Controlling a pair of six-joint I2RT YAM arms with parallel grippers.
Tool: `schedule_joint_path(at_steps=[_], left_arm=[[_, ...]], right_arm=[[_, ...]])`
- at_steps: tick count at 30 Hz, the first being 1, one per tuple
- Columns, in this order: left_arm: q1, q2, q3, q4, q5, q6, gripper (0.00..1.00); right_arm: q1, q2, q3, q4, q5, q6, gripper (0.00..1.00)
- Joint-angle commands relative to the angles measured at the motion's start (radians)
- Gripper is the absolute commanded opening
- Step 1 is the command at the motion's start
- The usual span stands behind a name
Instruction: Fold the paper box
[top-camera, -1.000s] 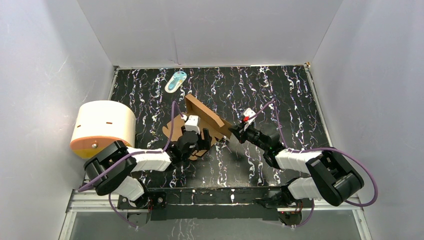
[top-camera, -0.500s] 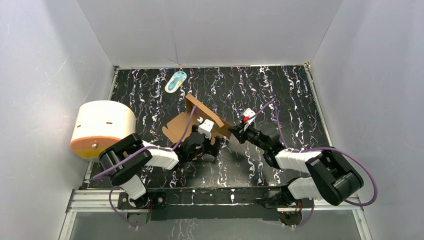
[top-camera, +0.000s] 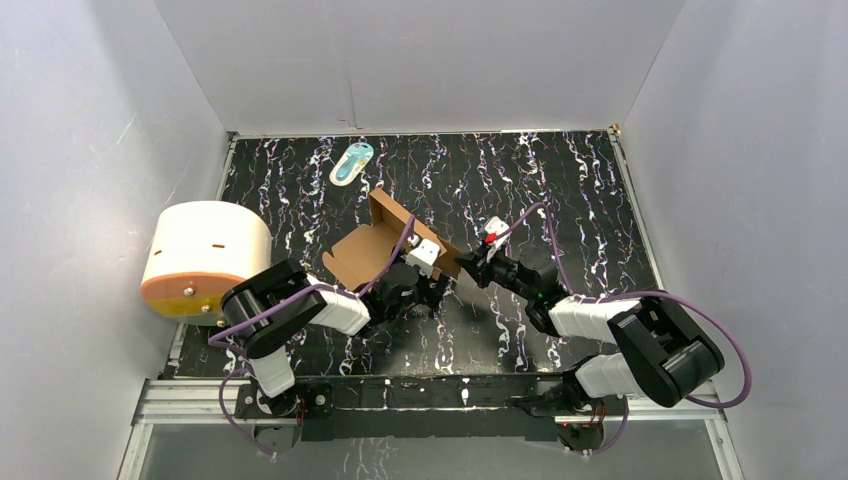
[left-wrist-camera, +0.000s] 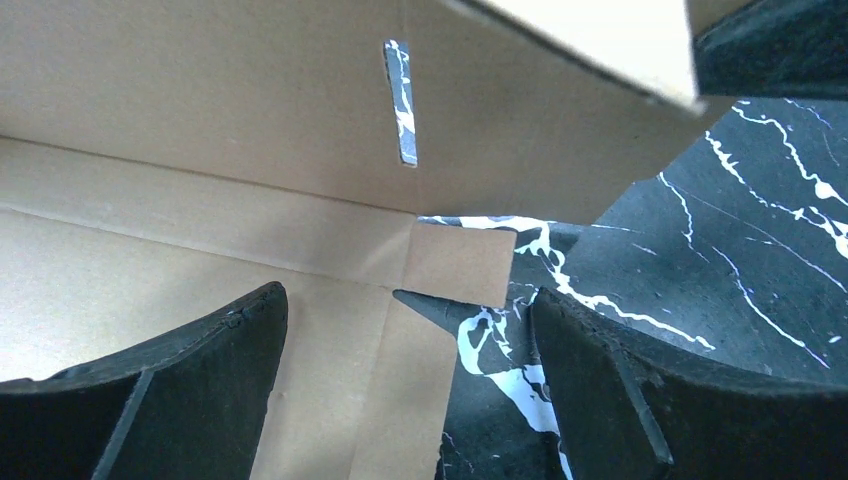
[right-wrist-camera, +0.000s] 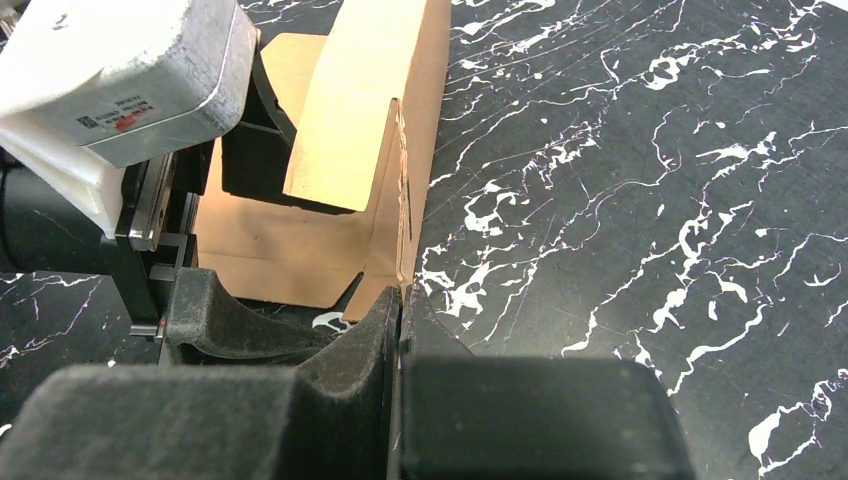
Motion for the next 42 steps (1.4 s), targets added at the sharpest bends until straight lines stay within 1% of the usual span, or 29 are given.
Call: schedule_joint_path(at_steps=[1,4,7,12,17,24,30,33,34,38,42], left_arm=[[-0.013,-0.005,0.014,0.063,-0.081,0.071,0.88],[-0.013,-0.025,0.012,0.064,-0.137,0.064,0.82],[-0.013,-0.055,0.003,0.066,-0.161,0.036,0.74],[-0.013,-0.068,0.001,0.070,-0.212,0.024,0.64],[-0.012,-0.067,0.000,0.076,-0.264,0.008,0.59],[0.006,-0.037,0.006,0.076,-0.276,-0.020,0.50],[0.044,-0.027,-0.002,0.069,-0.192,-0.087,0.49],[0.047,-0.023,-0.016,0.068,-0.157,-0.112,0.51],[0.048,-0.022,-0.021,0.068,-0.149,-0.123,0.51],[0.052,-0.012,-0.038,0.070,-0.121,-0.168,0.54],[0.059,0.010,-0.041,0.071,-0.110,-0.187,0.54]], right_arm=[[0.000,0.003,0.033,0.049,-0.018,-0.003,0.03],[0.000,0.006,0.034,0.049,-0.022,-0.003,0.03],[0.000,0.007,0.035,0.049,-0.023,-0.003,0.03],[0.000,0.011,0.035,0.049,-0.030,-0.003,0.03],[0.000,0.006,0.033,0.044,-0.030,-0.003,0.03],[0.000,0.009,0.036,0.042,-0.040,-0.003,0.03],[0.000,0.002,0.036,0.041,-0.047,-0.003,0.03],[-0.001,-0.013,0.036,0.033,-0.043,-0.003,0.06],[0.000,-0.023,0.036,0.023,-0.038,-0.003,0.08],[0.000,-0.084,0.044,-0.031,-0.037,-0.004,0.20],[0.000,-0.152,0.064,-0.133,-0.016,-0.015,0.26]])
